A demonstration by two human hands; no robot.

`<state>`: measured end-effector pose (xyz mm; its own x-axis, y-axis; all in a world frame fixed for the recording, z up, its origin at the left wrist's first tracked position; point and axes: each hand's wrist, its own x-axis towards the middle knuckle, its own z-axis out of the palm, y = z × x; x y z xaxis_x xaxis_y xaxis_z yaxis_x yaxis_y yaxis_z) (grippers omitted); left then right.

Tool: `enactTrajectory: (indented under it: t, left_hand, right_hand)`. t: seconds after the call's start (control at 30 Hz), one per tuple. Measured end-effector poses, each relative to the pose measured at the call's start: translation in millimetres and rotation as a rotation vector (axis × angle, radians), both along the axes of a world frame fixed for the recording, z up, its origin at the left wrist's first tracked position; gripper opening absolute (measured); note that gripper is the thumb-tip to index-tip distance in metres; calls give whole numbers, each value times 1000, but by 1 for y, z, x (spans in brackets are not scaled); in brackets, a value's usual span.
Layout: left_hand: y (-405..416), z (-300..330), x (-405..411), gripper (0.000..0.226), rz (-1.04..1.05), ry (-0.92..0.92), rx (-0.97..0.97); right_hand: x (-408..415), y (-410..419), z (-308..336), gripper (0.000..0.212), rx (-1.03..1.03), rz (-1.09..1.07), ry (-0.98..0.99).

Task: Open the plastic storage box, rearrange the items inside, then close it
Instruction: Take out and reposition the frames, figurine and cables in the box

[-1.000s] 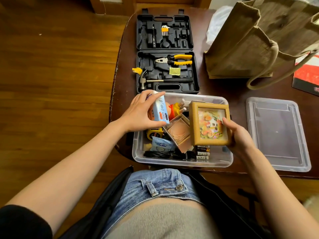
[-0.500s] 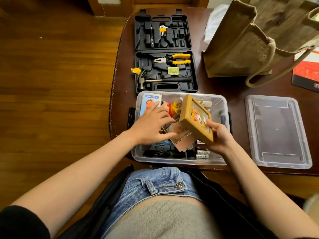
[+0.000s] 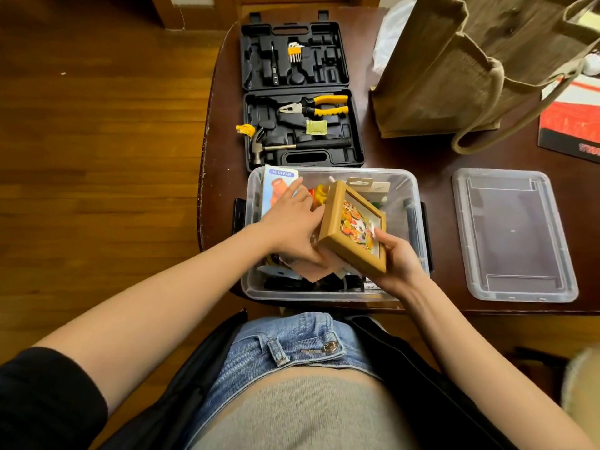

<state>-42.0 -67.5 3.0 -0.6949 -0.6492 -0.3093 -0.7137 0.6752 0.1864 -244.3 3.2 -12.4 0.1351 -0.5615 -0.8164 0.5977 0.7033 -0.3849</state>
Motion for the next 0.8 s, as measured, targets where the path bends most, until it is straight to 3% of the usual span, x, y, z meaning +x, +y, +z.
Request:
enactTrajectory:
  t: [0.2,0.47,0.67,0.8]
  left_hand:
    - [-11,4,9,85,41,213,157]
    - [-6,8,20,69,480,703,309]
    - [-6,7,20,63,590,895,366]
    - [-10,8,19,65,644,964,420]
  right_hand:
    - [-5,0,7,28,-96,-49,-22]
    - [-26,-12,22,27,-242,-121,86]
    - [-36,-9,29,21,-135,13,328]
    - [-39,-10,32,18,-175,247,661]
